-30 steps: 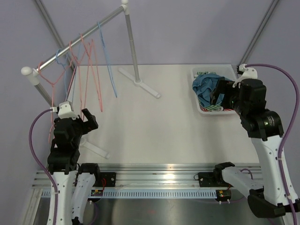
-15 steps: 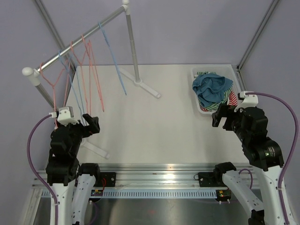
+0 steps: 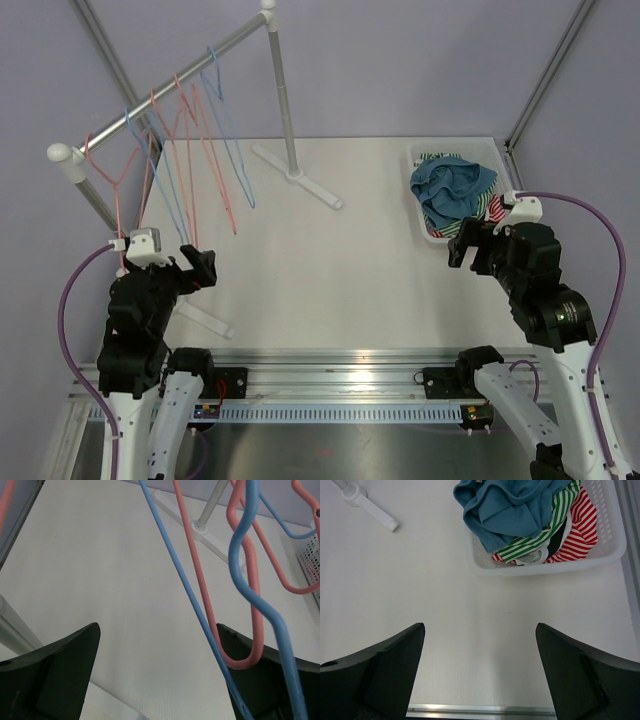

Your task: Remove the tank top from the hanger

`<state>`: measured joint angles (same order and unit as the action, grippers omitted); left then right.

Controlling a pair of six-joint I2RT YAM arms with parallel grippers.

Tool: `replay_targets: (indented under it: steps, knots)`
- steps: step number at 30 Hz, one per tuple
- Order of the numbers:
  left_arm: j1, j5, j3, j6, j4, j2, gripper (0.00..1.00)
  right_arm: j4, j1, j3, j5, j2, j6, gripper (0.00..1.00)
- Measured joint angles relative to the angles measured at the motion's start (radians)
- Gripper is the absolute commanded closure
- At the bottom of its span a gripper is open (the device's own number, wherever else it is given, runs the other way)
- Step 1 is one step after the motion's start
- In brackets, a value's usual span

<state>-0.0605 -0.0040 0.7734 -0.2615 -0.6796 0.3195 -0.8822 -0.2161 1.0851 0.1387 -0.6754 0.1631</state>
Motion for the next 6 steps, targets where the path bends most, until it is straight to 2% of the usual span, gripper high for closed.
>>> replay_targets:
  steps: [6]
  knots:
    - [-0.002,0.0,-0.006,0.0,0.0,0.0,0.01,0.003,0.0,0.0,-0.001,-0.006,0.001,0.0]
